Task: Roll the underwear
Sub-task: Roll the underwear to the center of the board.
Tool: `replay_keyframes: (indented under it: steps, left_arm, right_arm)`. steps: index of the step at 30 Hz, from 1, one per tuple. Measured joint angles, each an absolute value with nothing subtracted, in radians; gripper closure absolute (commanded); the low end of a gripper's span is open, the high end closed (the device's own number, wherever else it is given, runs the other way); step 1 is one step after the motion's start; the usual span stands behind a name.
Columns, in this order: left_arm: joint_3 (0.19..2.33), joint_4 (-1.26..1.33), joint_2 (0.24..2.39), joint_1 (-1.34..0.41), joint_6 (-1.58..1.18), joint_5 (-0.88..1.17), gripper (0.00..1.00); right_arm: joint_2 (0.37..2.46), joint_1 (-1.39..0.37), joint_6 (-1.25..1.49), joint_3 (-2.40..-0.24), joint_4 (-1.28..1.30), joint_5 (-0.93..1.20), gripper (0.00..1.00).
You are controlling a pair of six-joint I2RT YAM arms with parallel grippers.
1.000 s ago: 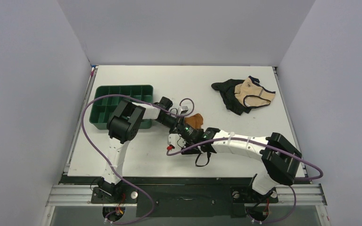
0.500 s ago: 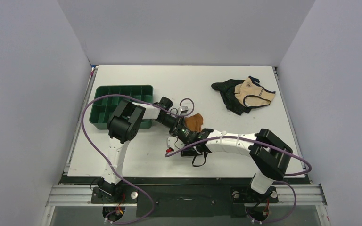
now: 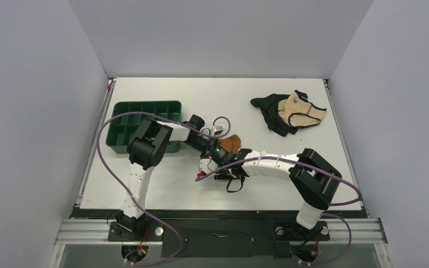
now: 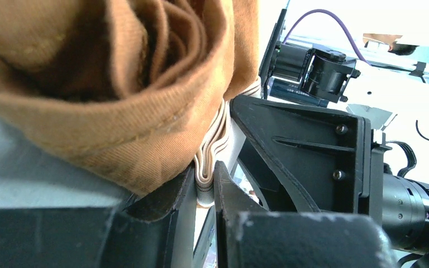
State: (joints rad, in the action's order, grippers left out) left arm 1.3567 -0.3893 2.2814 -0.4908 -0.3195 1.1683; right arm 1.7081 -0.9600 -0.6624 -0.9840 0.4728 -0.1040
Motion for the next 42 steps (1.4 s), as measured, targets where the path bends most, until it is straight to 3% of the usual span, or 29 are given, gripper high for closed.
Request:
replay_keyframes:
  steps: [7, 10, 16, 28, 42]
  left_arm:
    - [1.364, -0.403, 2.286, -0.49, -0.301, 1.175, 1.0]
    - [1.37, -0.418, 2.286, -0.49, -0.285, 1.175, 0.98]
    - [1.389, -0.48, 2.286, -0.492, -0.241, 1.16, 0.75]
    - [1.457, -0.661, 2.264, -0.505, -0.124, 1.112, 0.51]
    - [1.53, -0.819, 2.242, -0.492, -0.006, 1.001, 0.42]
  right_arm:
    - [1.716, -0.947, -0.672, -0.999, 0.484, -0.086, 1.0]
    - [1.716, -0.935, -0.673, -1.011, 0.5, -0.059, 1.0]
    - [1.716, -0.881, -0.664, -1.045, 0.554, 0.075, 1.0]
    - [1.716, -0.826, -0.596, -1.076, 0.632, 0.263, 1.0]
    - [1.713, -0.823, -0.556, -1.078, 0.683, 0.332, 1.0]
